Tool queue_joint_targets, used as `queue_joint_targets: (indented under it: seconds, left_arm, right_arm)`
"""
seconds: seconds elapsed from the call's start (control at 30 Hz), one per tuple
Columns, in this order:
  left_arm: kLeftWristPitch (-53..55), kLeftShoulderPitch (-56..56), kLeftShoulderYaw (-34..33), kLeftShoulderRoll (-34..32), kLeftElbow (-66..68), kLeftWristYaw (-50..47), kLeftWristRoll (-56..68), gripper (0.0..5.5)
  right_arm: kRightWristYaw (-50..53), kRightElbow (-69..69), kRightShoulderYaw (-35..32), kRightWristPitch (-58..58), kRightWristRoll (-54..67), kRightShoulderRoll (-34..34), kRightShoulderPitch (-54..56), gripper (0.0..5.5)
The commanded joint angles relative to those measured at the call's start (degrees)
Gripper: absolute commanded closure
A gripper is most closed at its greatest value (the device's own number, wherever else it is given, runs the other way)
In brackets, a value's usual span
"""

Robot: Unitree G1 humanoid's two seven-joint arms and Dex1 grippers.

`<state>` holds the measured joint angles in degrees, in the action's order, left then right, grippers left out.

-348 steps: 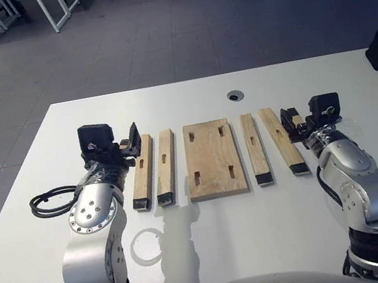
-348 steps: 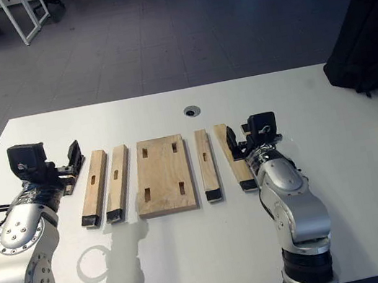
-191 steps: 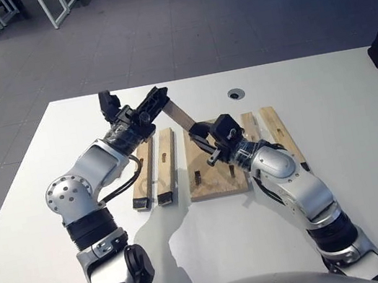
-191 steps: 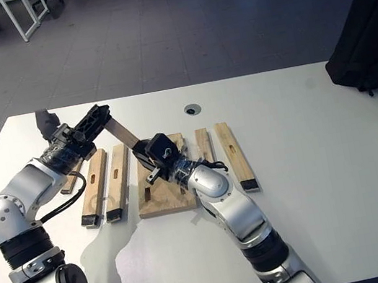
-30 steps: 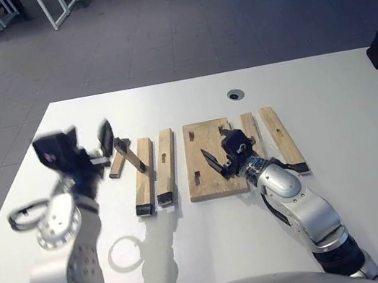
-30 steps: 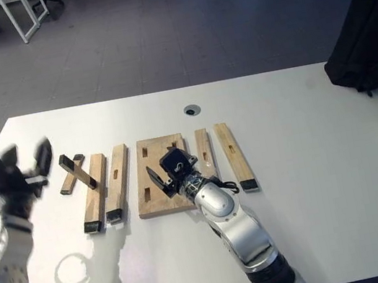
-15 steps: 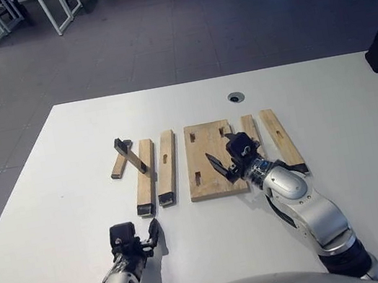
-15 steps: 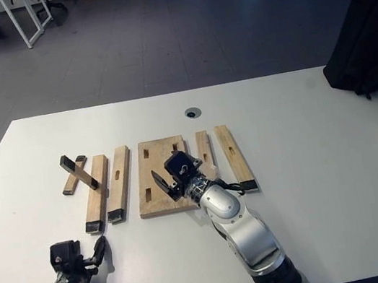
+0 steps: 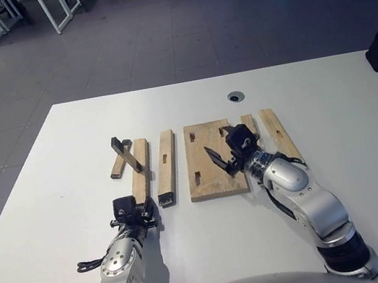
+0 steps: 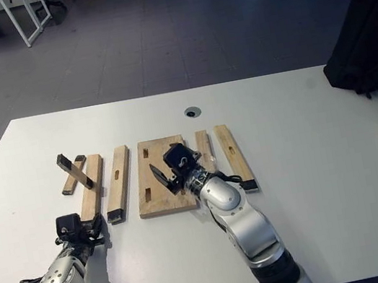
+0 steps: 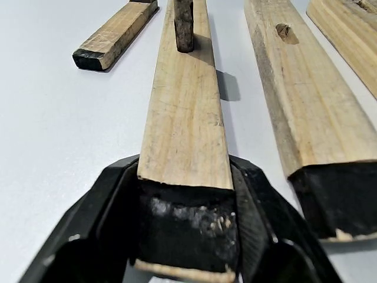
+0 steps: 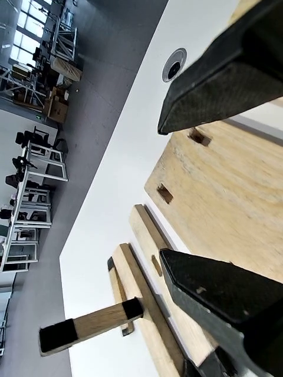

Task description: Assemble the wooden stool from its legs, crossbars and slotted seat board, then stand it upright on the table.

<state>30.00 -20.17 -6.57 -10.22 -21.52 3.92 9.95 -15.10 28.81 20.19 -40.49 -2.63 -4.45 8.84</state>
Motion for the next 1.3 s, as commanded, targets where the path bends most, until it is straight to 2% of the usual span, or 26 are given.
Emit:
queue_joint_targets:
  seconds: [0.03, 0.13, 0.23, 0.3, 0.33, 0.4, 0.53, 0.73, 1.07, 1.23, 1.3]
  left_arm:
    - [0.63, 5.51, -5.76, 1.2, -4.69, 0.05, 6.03, 3.46]
    - [6.14, 17.38, -12.65, 0.42, -12.87, -2.09, 17.73, 3.46]
    - [13.11, 28.65, -18.77, 0.54, -12.97, -4.03, 41.37, 3.46]
    - [16.31, 31.76, -19.11, 0.95, -7.89, -0.73, 56.31, 3.46]
    - [17.74, 32.11, -18.24, 1.47, -5.47, 0.84, 61.42, 3.46]
    - [19.01, 31.84, -16.47, 1.85, -3.67, 2.13, 67.82, 3.46]
    - [20.99, 33.68, -13.15, 0.2, -1.08, 3.74, 75.06, 3.46]
    - [21.1, 34.73, -9.94, -2.92, -0.32, 4.17, 79.44, 3.46]
    - [20.65, 30.63, -6.34, -5.97, -3.08, 6.24, 82.34, 3.46]
    - [21.08, 28.52, -4.73, -8.17, -1.08, 7.69, 79.35, 3.46]
    - [20.63, 27.55, -3.82, -8.28, -0.91, 8.28, 78.23, 3.46]
  right_arm:
    - [-1.98, -2.26, -7.35, -2.43, 5.43, 0.94, 4.79, 1.55]
    - [-2.87, -5.84, -16.64, -9.74, 13.61, 3.31, 10.88, 1.06]
    - [-3.11, -10.95, -32.82, -22.83, 30.07, 8.5, 20.76, 1.06]
    - [0.4, -17.52, -47.53, -31.51, 49.51, 12.83, 29.1, 1.06]
    - [2.63, -21.13, -52.43, -34.21, 58.53, 13.69, 33.02, 1.06]
    - [4.95, -25.95, -56.04, -37.86, 68.09, 13.35, 37.92, 1.06]
    - [13.2, -29.05, -54.86, -39.83, 80.44, 12.94, 39.07, 1.06]
    - [23.04, -27.39, -46.39, -38.48, 89.09, 10.28, 35.34, 1.06]
    - [22.45, -31.93, -38.95, -34.04, 91.1, 2.05, 36.97, 1.06]
    - [11.62, -27.54, -35.02, -37.22, 105.8, -4.97, 40.15, 1.95]
    - [10.35, -26.94, -33.19, -35.88, 109.29, -7.29, 40.68, 2.35]
